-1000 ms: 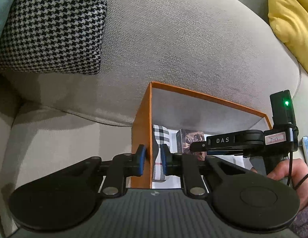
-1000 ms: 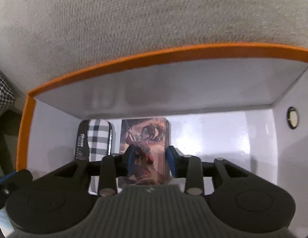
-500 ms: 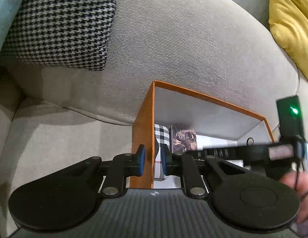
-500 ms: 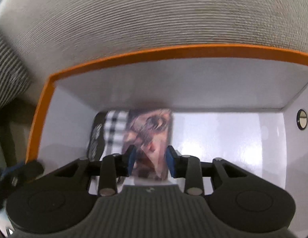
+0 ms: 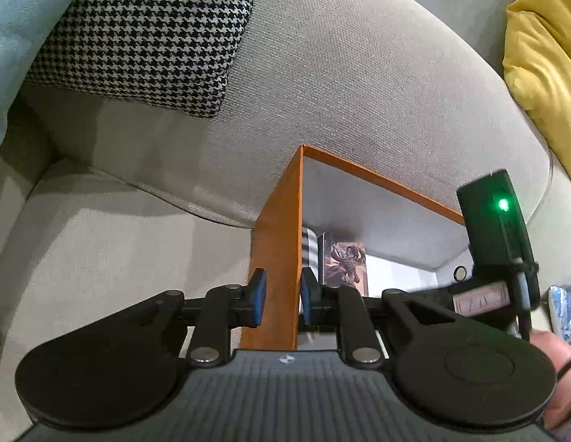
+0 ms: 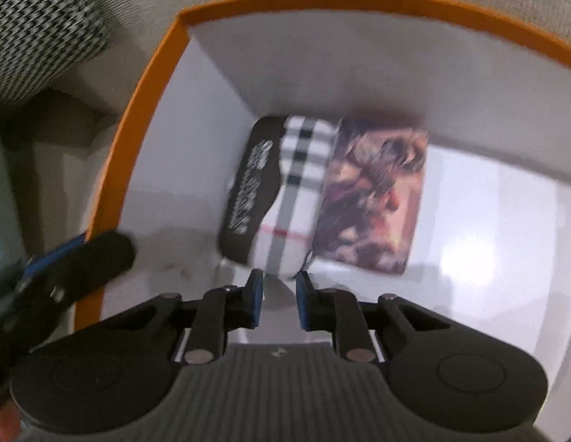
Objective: Organize rigid objects
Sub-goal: 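Lower both held cards into the orange box and open both tools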
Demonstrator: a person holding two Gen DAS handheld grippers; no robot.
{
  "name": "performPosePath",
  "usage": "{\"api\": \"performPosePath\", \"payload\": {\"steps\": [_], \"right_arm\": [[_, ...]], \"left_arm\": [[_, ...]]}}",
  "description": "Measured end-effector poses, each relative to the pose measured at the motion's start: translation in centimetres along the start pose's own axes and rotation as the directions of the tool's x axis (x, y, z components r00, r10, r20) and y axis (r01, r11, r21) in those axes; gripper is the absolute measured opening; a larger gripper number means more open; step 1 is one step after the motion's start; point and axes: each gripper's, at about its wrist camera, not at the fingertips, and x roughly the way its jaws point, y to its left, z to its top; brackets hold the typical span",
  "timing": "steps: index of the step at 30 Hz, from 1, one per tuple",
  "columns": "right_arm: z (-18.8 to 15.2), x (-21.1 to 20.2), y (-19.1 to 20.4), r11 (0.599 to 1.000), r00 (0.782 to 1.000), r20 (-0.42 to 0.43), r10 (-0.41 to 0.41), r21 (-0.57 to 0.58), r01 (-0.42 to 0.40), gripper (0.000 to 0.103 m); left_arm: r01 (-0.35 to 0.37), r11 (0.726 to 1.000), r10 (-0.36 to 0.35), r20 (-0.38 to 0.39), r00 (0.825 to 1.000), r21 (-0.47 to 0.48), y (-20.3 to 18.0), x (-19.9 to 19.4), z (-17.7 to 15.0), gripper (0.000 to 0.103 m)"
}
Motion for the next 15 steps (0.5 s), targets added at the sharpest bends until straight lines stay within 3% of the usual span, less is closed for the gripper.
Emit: {"api": "performPosePath", "payload": {"steps": [2,8,15], "right_arm": [[0.9,-0.1,-0.2,1.000,1.000,0.004,-0.003,0.003,0.003,0.019],[-1.0,-3.1,1.2,0.999,0.998,0.054,0.014,-0.031,-0.012,0.017],[-6.6,-11.7,0.3,0.993,0.968,0.250,0.014,-0.116,0.016,0.022]], "left_arm": [[0.003,1.000,-0.003,0.002,1.000,0.004,0.0,-0.1,-0.2,0.021],[0.006,1.000,-0.006,0.017,1.000,-0.006,0.1,-1.1,-0.4,0.021],[0.004,1.000,-0.006,0.100,0.995,0.020,-0.3,-6.5,-1.5,0.021]]}}
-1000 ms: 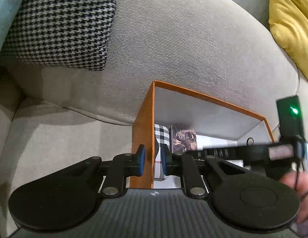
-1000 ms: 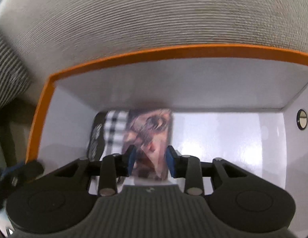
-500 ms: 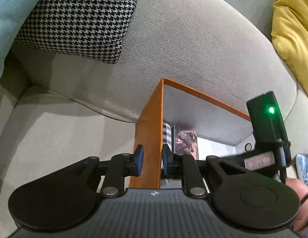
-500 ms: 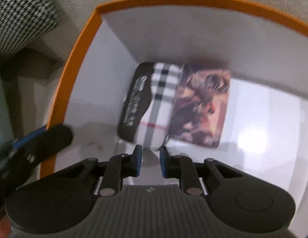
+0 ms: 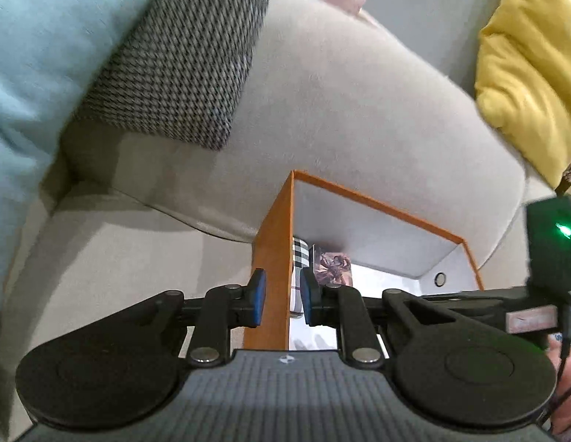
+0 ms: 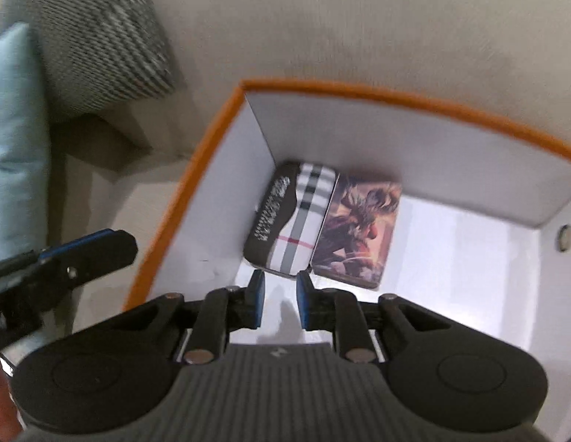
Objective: Organize rigid objects
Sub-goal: 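Lower both held cards into the orange box and open both tools, then grasp the dark green CLEAR bottle with the left tool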
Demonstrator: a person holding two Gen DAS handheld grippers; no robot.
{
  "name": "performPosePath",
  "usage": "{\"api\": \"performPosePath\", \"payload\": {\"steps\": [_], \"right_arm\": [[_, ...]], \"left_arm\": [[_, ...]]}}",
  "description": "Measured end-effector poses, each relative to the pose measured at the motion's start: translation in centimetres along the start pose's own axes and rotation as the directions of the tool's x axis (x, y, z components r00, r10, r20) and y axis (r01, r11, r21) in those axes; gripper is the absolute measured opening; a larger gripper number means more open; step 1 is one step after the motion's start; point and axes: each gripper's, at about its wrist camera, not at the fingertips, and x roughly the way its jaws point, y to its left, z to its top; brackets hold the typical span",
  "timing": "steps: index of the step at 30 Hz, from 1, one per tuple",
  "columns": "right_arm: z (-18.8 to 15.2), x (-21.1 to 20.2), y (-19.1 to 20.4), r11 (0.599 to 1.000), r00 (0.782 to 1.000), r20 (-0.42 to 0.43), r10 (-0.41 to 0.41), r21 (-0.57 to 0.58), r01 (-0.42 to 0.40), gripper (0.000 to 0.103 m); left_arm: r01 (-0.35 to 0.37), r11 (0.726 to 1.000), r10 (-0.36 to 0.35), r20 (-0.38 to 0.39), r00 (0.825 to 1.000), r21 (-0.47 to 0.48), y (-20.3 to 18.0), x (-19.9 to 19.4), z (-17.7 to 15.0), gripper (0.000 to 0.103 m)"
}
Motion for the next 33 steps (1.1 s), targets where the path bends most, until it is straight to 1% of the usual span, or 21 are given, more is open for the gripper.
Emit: {"api": "performPosePath", "payload": {"steps": [1,3,4,5,8,10,13,16,18,20,24,27,28,30,33], "right_arm": [[0.6,-1.2,-0.8,1.000,1.000,0.031,-0.004,-0.008,0.004,0.025],[-1.0,-3.9,-0.4,1.000,0.996,0.089,-0.017,-0.024,0.019,0.027],[-1.4,-4.7,-0.5,0.999,0.994,0.111,-0.020,-0.029,0.024,0.029],[-2.5,-5.9,-0.4,0.999,0.990,0.137,-0.027,-0.030,0.031,0.032],[-5.6,-8.5,-0.7,0.999,0.980,0.195,-0.037,-0.022,0.042,0.035],[-7.9,-9.5,-0.6,0.999,0.978,0.206,-0.040,-0.006,0.042,0.038],[-11.4,-9.0,-1.1,0.999,0.986,0.162,-0.035,0.039,0.029,0.039],[-14.5,-6.9,-1.4,0.996,0.996,0.082,-0.035,0.083,0.028,0.039],[-16.3,-6.3,-0.7,0.997,0.999,0.039,-0.016,0.075,0.013,0.039],[-17.4,-5.3,0.1,0.999,1.000,0.009,-0.002,0.047,0.002,0.039],[-18.4,-4.0,1.9,1.000,0.999,-0.035,0.013,0.019,-0.012,0.035],[-18.6,-4.2,2.4,1.000,1.000,-0.029,-0.009,-0.012,0.009,0.035],[-18.7,-4.3,2.3,1.000,0.999,-0.028,-0.019,-0.015,0.019,0.035],[-18.9,-4.2,1.7,1.000,0.999,-0.033,-0.028,-0.001,0.028,0.035],[-19.4,-4.1,0.6,0.998,0.998,-0.040,-0.043,0.034,0.045,0.035]], "left_arm": [[0.001,1.000,-0.001,0.011,1.000,0.003,0.0,-1.0,-0.2,0.021],[-0.001,1.000,0.001,0.024,1.000,0.010,0.0,-2.9,-0.9,0.021],[-0.001,1.000,0.001,0.025,1.000,0.018,-0.1,-3.9,-1.5,0.021],[-0.001,1.000,0.001,0.022,1.000,0.022,0.0,-4.6,-1.9,0.021],[0.002,1.000,-0.002,-0.004,1.000,0.020,0.2,-6.4,-4.0,0.021],[0.002,1.000,-0.002,-0.033,0.999,-0.005,0.6,-7.1,-5.8,0.021],[0.011,0.998,-0.017,-0.093,0.995,-0.055,1.1,-7.5,-8.3,0.021],[0.010,0.999,-0.019,-0.167,0.986,-0.051,1.2,-7.2,-10.7,0.021],[-0.016,0.999,0.008,-0.219,0.976,-0.034,1.3,-6.5,-12.0,0.021],[-0.017,0.999,0.009,-0.245,0.969,-0.030,1.6,-6.1,-12.9,0.021],[-0.017,1.000,0.015,-0.257,0.966,-0.005,1.7,-5.7,-13.6,0.021],[0.024,1.000,-0.023,-0.266,0.964,-0.001,1.6,-5.3,-14.0,0.021],[0.028,1.000,-0.026,-0.272,0.962,0.001,1.5,-5.1,-14.0,0.021],[0.014,1.000,-0.009,-0.281,0.960,0.015,1.6,-5.0,-14.9,0.021],[-0.007,0.998,0.024,-0.302,0.953,0.057,1.3,-4.1,-15.0,0.021]]}}
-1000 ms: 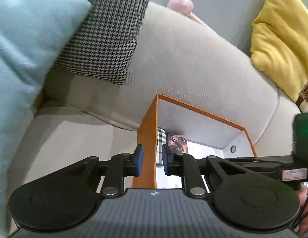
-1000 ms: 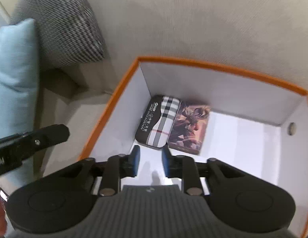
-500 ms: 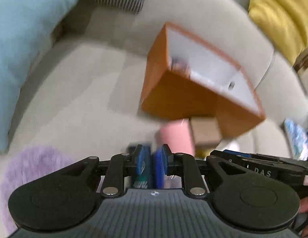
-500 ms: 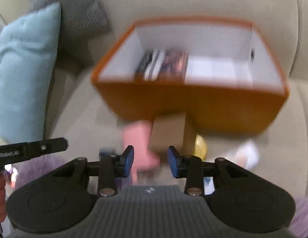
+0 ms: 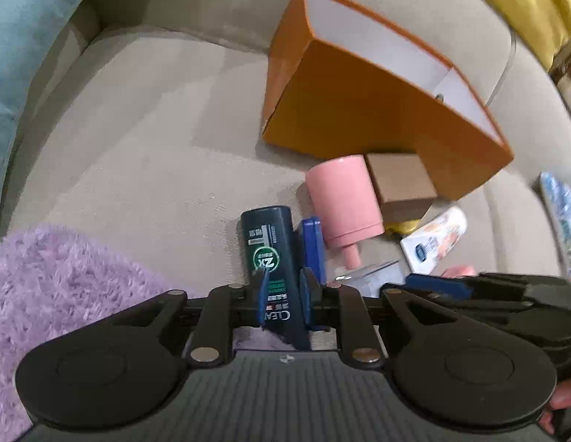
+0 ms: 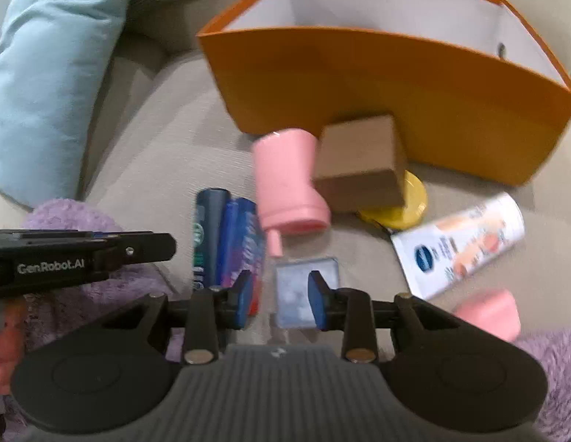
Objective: Organize rigid objects
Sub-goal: 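Grasp the dark green CLEAR bottle with the left tool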
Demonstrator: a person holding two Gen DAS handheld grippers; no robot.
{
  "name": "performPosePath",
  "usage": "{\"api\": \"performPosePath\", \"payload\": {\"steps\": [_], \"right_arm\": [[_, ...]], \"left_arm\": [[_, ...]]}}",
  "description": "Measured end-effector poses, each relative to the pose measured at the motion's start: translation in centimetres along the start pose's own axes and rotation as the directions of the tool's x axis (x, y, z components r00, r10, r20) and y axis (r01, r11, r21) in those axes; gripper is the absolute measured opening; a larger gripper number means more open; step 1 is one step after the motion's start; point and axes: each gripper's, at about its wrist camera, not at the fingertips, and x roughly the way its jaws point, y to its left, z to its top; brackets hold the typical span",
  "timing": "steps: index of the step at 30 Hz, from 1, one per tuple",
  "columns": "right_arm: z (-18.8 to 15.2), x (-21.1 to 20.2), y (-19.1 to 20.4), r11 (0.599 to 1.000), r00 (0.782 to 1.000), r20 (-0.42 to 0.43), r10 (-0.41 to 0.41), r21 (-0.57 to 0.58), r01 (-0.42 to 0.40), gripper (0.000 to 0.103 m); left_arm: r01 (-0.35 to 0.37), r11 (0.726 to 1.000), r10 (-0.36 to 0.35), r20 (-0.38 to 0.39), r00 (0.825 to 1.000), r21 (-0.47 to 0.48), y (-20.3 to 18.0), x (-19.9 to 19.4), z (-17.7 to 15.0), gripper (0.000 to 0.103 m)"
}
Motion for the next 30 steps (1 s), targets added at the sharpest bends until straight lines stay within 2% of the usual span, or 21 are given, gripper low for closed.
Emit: {"api": "performPosePath", "payload": {"steps": [5,11,15,19,21,23,25,30], "right_arm": [[0.5,0.3,-1.1,0.999,1.000,0.001,-0.030,0.035,0.030,0.035],[0.6,0.3,-1.9,0.998,0.999,0.008,-0.046,0.048,0.045,0.035],[0.7,0.0,-2.9,0.995,0.998,0.017,-0.062,0.078,0.060,0.035],[0.9,-0.6,-4.6,0.988,0.995,0.030,-0.097,0.121,0.092,0.037],[0.9,-0.7,-5.7,0.982,0.993,0.031,-0.116,0.151,0.110,0.039],[0.9,-0.8,-6.7,0.975,0.990,0.026,-0.138,0.181,0.131,0.039],[0.8,-0.9,-7.3,0.970,0.989,0.026,-0.146,0.202,0.138,0.039],[0.5,-1.2,-8.5,0.959,0.987,0.029,-0.157,0.245,0.145,0.040]], "left_arm": [[-0.050,0.997,0.053,-0.042,0.998,0.060,-0.6,1.4,0.1,0.025],[-0.054,0.998,0.057,-0.095,0.994,0.032,-0.2,3.3,0.5,0.029],[-0.044,0.999,0.043,-0.115,0.992,-0.003,0.1,4.6,0.9,0.044],[-0.046,0.999,0.046,-0.119,0.992,0.000,-0.1,5.3,1.0,0.051],[-0.032,0.999,0.030,-0.135,0.990,-0.017,0.1,6.1,1.1,0.052],[-0.026,0.999,0.019,-0.146,0.989,-0.044,0.3,6.7,1.3,0.045],[-0.027,0.998,0.020,-0.141,0.990,-0.051,0.3,6.8,1.2,0.045],[-0.026,0.999,0.023,-0.066,0.998,-0.036,-0.1,5.4,0.8,0.044]]}}
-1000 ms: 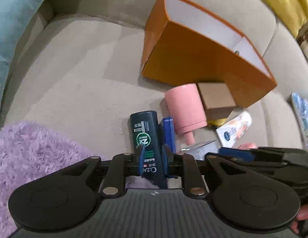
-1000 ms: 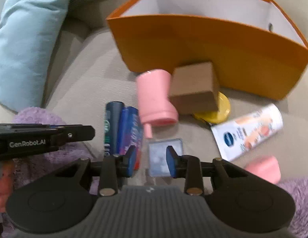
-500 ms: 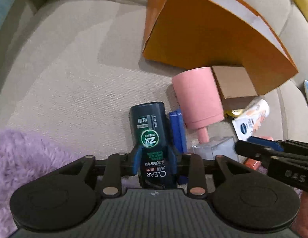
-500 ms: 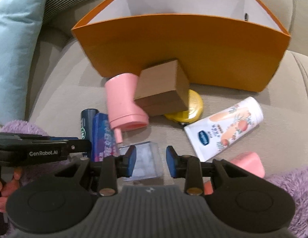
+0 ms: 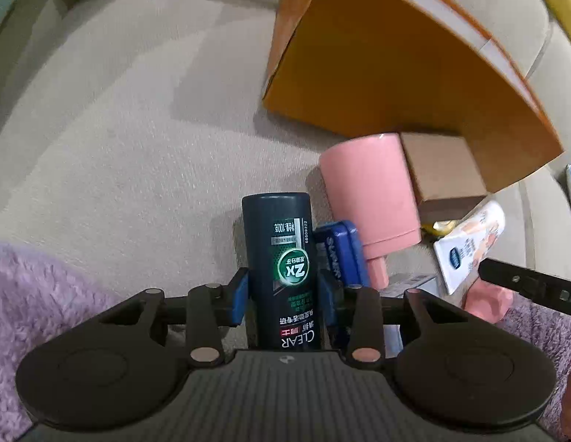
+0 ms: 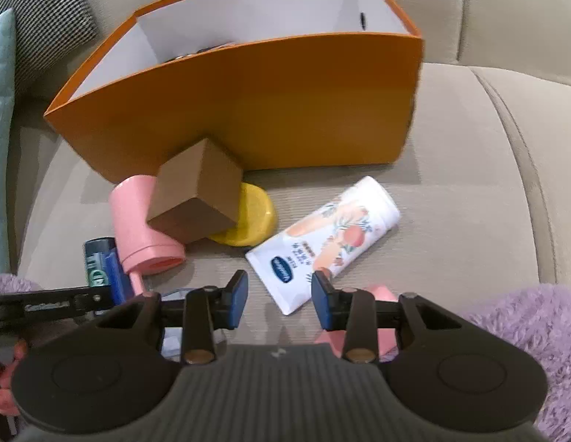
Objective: Organize rigid objects
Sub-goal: 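Grasp the dark green CLEAR bottle with the left tool, then grasp the white lotion tube with the right tool while the left tool holds the bottle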
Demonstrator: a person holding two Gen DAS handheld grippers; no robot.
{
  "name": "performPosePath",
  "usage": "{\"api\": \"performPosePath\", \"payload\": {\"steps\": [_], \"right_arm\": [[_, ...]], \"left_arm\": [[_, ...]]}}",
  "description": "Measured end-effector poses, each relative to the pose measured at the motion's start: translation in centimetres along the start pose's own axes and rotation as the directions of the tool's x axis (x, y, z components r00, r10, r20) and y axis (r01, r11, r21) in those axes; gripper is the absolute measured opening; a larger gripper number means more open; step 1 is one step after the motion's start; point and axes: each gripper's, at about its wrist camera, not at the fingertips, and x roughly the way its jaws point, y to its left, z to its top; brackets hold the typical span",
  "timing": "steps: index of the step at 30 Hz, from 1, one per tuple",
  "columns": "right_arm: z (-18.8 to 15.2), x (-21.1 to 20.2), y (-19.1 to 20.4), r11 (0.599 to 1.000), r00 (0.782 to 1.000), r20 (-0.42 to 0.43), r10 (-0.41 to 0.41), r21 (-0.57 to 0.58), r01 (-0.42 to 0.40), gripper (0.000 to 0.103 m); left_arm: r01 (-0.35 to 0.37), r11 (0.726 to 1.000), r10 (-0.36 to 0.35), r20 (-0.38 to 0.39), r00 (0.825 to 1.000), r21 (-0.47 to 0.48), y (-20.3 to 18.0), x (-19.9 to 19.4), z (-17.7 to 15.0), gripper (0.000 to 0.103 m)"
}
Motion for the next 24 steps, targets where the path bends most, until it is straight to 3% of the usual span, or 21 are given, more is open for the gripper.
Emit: {"api": "performPosePath", "payload": {"steps": [6,14,19,24], "right_arm": [[0.6,0.3,-2.9,0.994,1.000,0.003,0.008,0.113,-0.008,0.040],[1.7,1.9,-4.9,0.979,0.999,-0.027,0.037,0.204,-0.030,0.040],[2.3,3.7,-5.4,0.971,0.997,-0.058,0.053,0.236,-0.038,0.043],[2.9,5.2,-5.8,0.965,0.995,-0.061,0.084,0.255,-0.066,0.056]], "left_arm": [[0.001,1.000,-0.002,0.118,0.993,0.010,-0.2,-3.1,-0.4,0.043],[-0.059,0.996,0.042,0.235,0.971,0.063,-2.9,-6.7,1.1,0.043],[-0.085,0.991,0.057,0.257,0.965,0.103,-4.6,-7.0,2.8,0.043],[-0.095,0.991,0.071,0.239,0.968,0.092,-4.2,-6.2,3.6,0.043]]}}
